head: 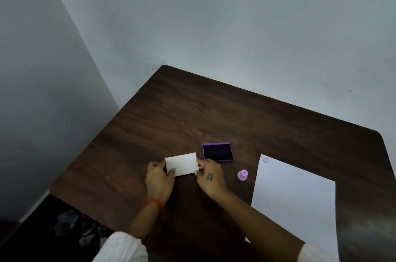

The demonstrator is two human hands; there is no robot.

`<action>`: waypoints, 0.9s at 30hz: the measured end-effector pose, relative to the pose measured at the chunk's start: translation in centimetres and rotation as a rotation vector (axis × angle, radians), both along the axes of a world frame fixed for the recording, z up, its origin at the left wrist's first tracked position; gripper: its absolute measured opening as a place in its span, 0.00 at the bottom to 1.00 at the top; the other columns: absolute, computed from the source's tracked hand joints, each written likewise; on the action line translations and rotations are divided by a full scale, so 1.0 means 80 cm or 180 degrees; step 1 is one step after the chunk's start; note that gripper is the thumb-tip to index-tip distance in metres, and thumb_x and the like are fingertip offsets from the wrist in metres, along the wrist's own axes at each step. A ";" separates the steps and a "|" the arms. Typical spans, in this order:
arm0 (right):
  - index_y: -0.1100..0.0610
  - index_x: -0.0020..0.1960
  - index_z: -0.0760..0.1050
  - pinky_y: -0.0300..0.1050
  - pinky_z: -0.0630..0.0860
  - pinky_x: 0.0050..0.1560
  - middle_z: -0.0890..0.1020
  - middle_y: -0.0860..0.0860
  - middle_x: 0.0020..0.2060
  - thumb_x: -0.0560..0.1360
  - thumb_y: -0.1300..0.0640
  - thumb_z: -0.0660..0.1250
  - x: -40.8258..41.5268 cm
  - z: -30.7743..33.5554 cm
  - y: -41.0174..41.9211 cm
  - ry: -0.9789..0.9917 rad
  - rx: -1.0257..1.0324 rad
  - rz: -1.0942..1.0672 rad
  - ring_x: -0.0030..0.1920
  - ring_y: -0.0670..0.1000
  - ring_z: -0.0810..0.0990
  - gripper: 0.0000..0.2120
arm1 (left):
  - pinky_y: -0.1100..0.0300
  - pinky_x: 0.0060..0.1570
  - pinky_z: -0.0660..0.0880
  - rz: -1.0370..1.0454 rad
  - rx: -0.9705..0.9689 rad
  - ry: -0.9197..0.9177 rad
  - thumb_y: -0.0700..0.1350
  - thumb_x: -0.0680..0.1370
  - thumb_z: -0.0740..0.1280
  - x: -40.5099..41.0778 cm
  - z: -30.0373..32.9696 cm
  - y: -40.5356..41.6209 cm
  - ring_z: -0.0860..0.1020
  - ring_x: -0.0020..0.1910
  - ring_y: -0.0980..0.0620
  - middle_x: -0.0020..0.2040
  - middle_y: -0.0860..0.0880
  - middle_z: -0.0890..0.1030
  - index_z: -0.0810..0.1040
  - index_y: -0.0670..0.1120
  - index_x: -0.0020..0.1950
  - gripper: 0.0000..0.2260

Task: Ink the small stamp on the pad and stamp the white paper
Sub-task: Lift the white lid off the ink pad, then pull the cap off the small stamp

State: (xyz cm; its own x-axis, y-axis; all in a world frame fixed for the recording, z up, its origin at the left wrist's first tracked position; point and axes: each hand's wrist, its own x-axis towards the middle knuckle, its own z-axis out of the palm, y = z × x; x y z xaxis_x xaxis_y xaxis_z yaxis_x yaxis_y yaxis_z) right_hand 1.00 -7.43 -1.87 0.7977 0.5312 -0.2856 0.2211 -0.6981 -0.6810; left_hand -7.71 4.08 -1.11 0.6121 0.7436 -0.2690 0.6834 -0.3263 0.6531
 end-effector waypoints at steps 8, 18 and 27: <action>0.55 0.66 0.70 0.40 0.72 0.59 0.75 0.55 0.64 0.73 0.61 0.66 0.008 0.009 -0.006 0.0137 0.0193 0.0018 0.59 0.51 0.76 0.21 | 0.47 0.63 0.71 -0.0011 0.0064 -0.0024 0.47 0.74 0.68 0.007 -0.002 -0.001 0.73 0.61 0.40 0.67 0.39 0.67 0.64 0.42 0.70 0.27; 0.55 0.61 0.75 0.45 0.78 0.55 0.79 0.55 0.59 0.71 0.58 0.70 0.045 0.058 -0.097 -0.0632 0.0986 -0.1066 0.55 0.51 0.79 0.18 | 0.57 0.66 0.67 -0.1609 0.0041 -0.0917 0.45 0.71 0.71 0.063 0.018 -0.082 0.67 0.67 0.51 0.69 0.48 0.65 0.60 0.51 0.72 0.32; 0.58 0.54 0.78 0.30 0.72 0.50 0.83 0.56 0.51 0.71 0.49 0.70 0.035 0.005 -0.149 -0.0174 0.0571 -0.1222 0.45 0.45 0.77 0.16 | 0.56 0.66 0.69 -0.2071 -0.0416 -0.0477 0.45 0.73 0.69 0.097 -0.016 -0.138 0.71 0.63 0.50 0.66 0.47 0.72 0.70 0.47 0.66 0.22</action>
State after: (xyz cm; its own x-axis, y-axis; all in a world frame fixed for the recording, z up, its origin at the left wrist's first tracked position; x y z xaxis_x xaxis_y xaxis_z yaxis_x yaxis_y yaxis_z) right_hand 3.80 -19.33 -1.49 0.9586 0.2302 -0.1675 0.0074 -0.6083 -0.7937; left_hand 0.02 -6.97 -2.39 0.9615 0.1784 -0.2091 0.2737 -0.5522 0.7875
